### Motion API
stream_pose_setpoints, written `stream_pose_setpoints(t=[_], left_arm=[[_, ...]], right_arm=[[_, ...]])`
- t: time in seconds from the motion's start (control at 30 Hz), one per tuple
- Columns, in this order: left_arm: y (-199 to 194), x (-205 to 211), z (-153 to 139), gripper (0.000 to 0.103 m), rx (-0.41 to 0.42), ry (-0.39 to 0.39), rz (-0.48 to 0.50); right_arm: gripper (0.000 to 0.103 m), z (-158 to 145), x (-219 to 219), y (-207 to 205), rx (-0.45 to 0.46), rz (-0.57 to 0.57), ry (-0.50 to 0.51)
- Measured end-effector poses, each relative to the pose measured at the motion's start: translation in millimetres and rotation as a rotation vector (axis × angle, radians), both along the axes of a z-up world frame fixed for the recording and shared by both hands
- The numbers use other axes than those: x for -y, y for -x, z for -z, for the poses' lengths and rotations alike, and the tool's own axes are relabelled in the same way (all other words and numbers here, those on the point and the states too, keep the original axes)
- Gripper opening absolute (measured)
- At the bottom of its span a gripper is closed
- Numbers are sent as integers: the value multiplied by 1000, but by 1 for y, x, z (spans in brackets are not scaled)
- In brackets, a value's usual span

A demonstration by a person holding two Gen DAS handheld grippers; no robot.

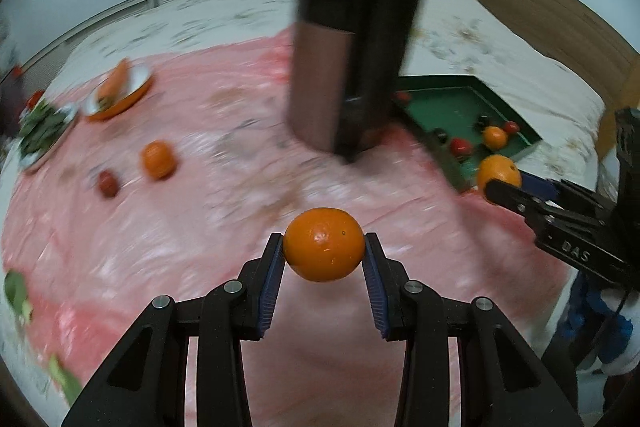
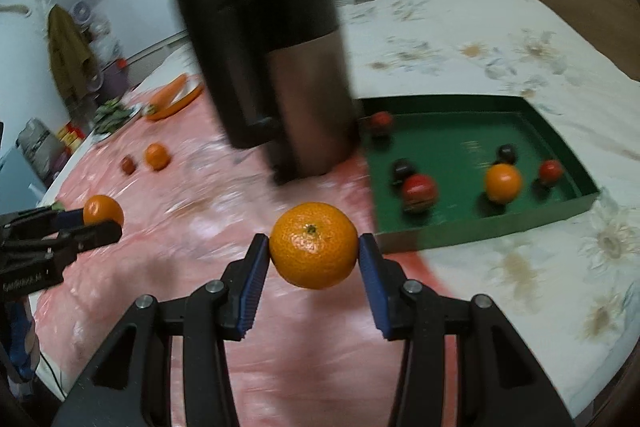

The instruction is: Organize fruits

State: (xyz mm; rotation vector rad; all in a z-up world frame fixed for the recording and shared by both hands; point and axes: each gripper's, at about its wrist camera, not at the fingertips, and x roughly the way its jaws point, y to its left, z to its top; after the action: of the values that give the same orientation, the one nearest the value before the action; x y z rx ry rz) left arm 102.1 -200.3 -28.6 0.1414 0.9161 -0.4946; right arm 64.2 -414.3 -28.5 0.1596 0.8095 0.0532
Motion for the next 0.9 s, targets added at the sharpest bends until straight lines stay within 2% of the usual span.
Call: stream_pose_setpoints(t=[0.3,0.6,0.9], left_arm=[[-16,85,-2,34,5,-11,131],[-28,134,5,34,9,-25,206],[-38,171,17,34,1,-32,256]], right_arm=[[40,6,76,-10,-1,116,8],[40,19,125,-23,-5,195,1],[40,31,155,-38,-8,240,1]])
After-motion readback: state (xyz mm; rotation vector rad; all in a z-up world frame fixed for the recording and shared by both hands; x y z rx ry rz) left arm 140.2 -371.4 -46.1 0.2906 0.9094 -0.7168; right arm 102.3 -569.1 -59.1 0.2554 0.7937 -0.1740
